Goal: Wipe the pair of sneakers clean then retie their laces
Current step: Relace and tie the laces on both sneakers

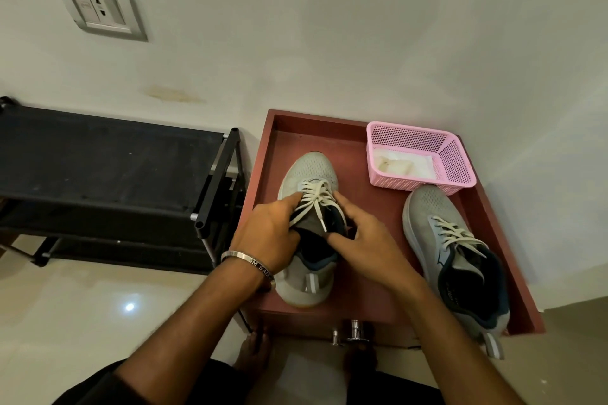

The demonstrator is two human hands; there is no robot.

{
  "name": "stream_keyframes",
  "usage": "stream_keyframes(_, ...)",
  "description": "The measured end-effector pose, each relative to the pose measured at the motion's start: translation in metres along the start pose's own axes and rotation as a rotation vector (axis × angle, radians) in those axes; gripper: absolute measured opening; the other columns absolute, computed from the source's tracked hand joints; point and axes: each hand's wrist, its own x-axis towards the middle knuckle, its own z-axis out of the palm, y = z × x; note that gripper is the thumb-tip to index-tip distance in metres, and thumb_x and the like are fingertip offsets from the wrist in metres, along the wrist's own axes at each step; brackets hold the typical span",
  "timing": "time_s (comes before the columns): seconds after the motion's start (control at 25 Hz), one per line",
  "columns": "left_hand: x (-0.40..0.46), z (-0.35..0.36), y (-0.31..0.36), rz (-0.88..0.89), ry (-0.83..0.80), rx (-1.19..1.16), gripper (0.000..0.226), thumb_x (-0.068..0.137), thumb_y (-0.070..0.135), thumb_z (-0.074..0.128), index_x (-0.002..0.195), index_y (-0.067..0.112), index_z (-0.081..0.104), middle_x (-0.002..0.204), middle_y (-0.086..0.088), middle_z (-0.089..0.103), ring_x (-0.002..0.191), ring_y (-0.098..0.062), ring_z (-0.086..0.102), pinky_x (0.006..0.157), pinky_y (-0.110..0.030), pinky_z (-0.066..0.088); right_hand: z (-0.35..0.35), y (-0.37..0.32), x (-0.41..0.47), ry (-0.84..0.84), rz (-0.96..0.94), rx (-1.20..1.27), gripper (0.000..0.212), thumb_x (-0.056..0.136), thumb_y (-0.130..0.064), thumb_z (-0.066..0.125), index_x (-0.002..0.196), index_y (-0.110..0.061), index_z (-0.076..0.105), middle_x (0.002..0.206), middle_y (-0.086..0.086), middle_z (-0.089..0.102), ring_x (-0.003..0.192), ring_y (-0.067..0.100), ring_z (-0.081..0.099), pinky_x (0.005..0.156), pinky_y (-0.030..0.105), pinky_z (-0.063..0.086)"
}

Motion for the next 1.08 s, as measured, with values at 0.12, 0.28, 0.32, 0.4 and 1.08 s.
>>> stream_keyframes(0.12, 0.005, -0.003, -0.007, -0.009, 0.057, 0.061, 0.051, 0.086, 0.017, 0.057, 0.13, 0.042, 0.052, 0.095, 0.005, 0.072, 0.082, -0.019, 0.066, 0.069, -0.035, 0.057, 0.01, -0.006, 0.01, 0.048, 0.018, 0.015, 0.076, 0.081, -0.009, 0.064, 0.147, -0.036, 0.039, 0.103, -0.022, 0.066, 0.089, -0.017, 0.06, 0.073, -0.001, 0.042)
stream_keyframes(0.28, 0.007, 0.0, -0.008, -0.027, 0.067, 0.032, 0.051, 0.088, 0.019, 0.057, 0.135, 0.038, 0.05, 0.099, 0.004, 0.071, 0.087, -0.018, 0.066, 0.068, -0.028, 0.053, 0.011, -0.007, 0.012, 0.016, 0.032, -0.001, 0.077, 0.084, -0.012, 0.064, 0.151, -0.032, 0.032, 0.112, -0.022, 0.063, 0.087, -0.017, 0.058, 0.074, -0.001, 0.042)
stream_keyframes(0.32, 0.007, 0.0, -0.004, -0.018, 0.077, -0.004, 0.052, 0.087, 0.018, 0.059, 0.136, 0.034, 0.05, 0.105, 0.004, 0.071, 0.092, -0.017, 0.066, 0.069, -0.021, 0.049, 0.01, -0.007, 0.01, 0.02, 0.032, -0.003, 0.078, 0.084, -0.014, 0.066, 0.151, -0.029, 0.031, 0.114, -0.024, 0.059, 0.085, -0.02, 0.056, 0.075, -0.002, 0.04)
stream_keyframes(0.4, 0.005, -0.001, 0.007, 0.06, 0.117, -0.086, 0.057, 0.084, 0.013, 0.062, 0.139, 0.023, 0.05, 0.121, 0.001, 0.066, 0.108, -0.016, 0.062, 0.081, -0.016, 0.047, 0.005, -0.006, 0.003, 0.073, 0.018, -0.011, 0.083, 0.078, -0.026, 0.071, 0.151, -0.023, 0.032, 0.123, -0.021, 0.057, 0.085, -0.014, 0.057, 0.08, 0.005, 0.044)
stream_keyframes(1.08, -0.013, 0.114, 0.13, 0.263, -0.034, -0.193, 0.071, 0.085, 0.049, 0.062, 0.148, 0.028, 0.037, 0.14, 0.004, 0.057, 0.119, -0.019, 0.059, 0.093, -0.033, 0.051, -0.105, 0.046, -0.066, 0.759, 0.24, -0.268, 0.042, 0.088, -0.027, 0.064, 0.13, -0.02, 0.058, 0.127, 0.002, 0.061, 0.116, 0.025, 0.057, 0.089, 0.038, 0.054)
